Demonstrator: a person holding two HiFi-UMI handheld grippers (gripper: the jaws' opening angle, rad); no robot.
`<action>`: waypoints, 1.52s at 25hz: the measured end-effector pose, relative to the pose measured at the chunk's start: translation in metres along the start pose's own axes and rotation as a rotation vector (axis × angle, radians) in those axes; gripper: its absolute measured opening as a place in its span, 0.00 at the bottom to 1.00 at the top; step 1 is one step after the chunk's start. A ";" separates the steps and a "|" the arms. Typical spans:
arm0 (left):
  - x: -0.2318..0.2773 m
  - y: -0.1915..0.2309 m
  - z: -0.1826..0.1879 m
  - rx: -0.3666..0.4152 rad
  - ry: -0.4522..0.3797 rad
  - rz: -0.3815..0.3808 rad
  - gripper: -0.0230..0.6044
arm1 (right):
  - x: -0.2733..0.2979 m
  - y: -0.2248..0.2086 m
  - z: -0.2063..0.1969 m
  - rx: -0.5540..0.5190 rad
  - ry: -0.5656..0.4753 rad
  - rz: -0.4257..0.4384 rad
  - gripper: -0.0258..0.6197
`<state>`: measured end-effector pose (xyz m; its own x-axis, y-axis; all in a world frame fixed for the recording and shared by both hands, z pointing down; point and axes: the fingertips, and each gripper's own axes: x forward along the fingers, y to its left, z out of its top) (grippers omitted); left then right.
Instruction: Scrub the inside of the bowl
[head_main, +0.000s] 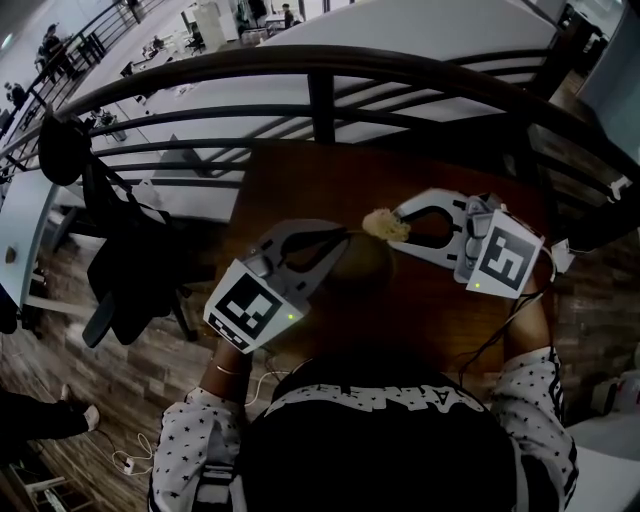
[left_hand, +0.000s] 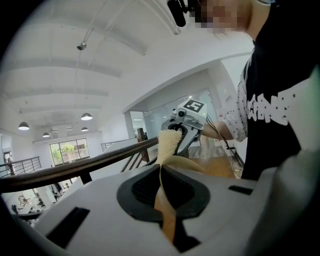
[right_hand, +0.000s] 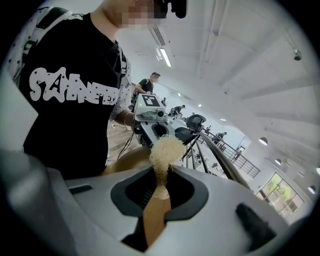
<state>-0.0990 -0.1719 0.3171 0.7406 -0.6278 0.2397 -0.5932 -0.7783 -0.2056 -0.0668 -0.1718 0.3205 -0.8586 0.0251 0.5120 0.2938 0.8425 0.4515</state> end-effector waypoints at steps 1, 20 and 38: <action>0.000 0.000 -0.001 -0.002 0.000 0.002 0.07 | 0.000 0.000 0.000 0.004 -0.002 -0.002 0.13; -0.001 0.041 0.013 -0.041 -0.093 0.195 0.08 | -0.004 -0.036 -0.002 0.055 -0.032 -0.179 0.13; -0.003 0.075 0.020 -0.177 -0.188 0.332 0.07 | -0.018 -0.061 -0.004 0.130 -0.092 -0.331 0.13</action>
<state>-0.1392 -0.2284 0.2816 0.5352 -0.8447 0.0071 -0.8422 -0.5343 -0.0724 -0.0676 -0.2258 0.2868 -0.9343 -0.2167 0.2831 -0.0568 0.8745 0.4817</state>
